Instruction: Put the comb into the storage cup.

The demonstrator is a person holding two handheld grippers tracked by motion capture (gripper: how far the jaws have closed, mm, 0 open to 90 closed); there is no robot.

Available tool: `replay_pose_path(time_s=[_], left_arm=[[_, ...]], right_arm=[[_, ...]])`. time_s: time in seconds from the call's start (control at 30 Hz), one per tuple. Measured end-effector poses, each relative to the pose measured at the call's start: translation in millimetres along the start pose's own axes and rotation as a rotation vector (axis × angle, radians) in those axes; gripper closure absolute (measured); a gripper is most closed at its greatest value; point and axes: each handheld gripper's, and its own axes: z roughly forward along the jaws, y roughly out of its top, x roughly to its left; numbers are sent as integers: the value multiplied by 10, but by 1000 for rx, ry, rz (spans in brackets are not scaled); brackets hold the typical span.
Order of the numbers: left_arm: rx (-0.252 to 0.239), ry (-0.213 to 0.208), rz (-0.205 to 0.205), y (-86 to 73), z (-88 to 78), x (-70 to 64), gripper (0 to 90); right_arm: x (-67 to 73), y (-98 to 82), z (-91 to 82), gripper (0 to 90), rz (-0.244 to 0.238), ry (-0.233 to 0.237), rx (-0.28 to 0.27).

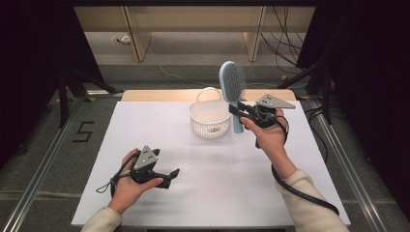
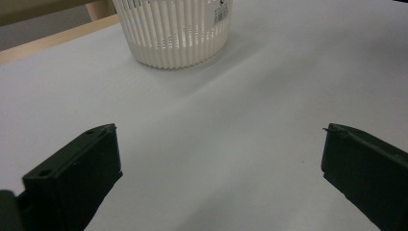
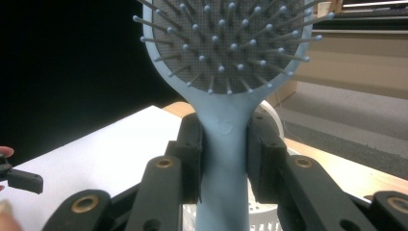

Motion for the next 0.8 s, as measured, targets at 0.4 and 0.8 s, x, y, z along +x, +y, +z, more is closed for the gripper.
replay_pose_path(time_s=[0.4, 0.8], left_arm=[[0, -1, -1, -1, 2, 1, 0], [1, -1, -1, -3, 1, 5, 0]], right_arm=[[-14, 18, 33, 706, -3, -2, -3], [-5, 34, 89, 706, -2, 4, -5]])
